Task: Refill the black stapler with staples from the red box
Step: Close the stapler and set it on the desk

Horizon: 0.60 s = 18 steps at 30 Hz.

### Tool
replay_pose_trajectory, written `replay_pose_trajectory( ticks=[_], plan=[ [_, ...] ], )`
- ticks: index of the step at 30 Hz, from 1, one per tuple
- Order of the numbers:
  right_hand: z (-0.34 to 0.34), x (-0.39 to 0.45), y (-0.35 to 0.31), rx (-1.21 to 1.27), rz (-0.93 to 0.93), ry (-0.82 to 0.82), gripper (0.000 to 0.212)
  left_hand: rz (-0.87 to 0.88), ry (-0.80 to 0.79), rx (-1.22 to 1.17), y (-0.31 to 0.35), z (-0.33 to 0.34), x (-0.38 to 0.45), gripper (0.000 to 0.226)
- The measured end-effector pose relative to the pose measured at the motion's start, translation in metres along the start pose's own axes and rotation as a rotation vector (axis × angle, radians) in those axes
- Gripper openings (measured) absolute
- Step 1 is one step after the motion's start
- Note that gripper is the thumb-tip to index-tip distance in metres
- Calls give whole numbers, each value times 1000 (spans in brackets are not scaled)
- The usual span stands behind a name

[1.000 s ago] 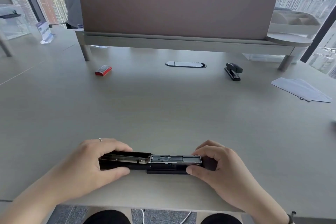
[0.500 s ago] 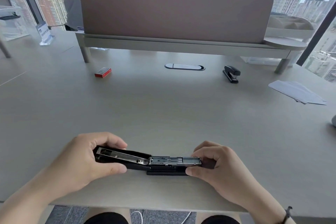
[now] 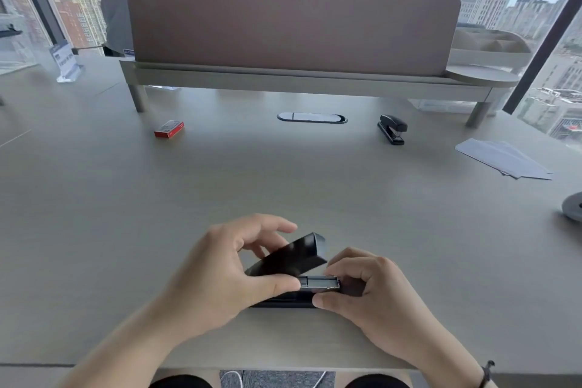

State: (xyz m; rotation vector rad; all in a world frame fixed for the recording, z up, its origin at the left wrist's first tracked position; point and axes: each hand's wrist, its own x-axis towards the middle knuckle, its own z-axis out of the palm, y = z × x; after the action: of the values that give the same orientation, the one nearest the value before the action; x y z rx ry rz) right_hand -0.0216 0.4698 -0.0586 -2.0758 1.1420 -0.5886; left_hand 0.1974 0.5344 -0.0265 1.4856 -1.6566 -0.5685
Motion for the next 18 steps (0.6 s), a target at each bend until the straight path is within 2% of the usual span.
replay_pose_trajectory(
  ticks=[3,5,10,14,16,18],
  plan=[
    [0,0,0,24,-13,-19,17,-18,0,3,-4,15,-3,47],
    [-1,0,-1,30,3,-43,7,-51,-19,-2,-5,22,-6,38],
    [0,-1,0,23,28,-31,17,-91,-15,-28,-7,27,-7,39],
    [0,-4,4,3,38,0,40,-101,-29,-34,-8,28,-8,36],
    [-3,-8,3,94,25,-14,53,-112,-21,-38,-10,28,-9,36],
    [-6,-9,4,210,-10,24,51,-121,-10,-25,-12,27,-9,40]
  ],
)
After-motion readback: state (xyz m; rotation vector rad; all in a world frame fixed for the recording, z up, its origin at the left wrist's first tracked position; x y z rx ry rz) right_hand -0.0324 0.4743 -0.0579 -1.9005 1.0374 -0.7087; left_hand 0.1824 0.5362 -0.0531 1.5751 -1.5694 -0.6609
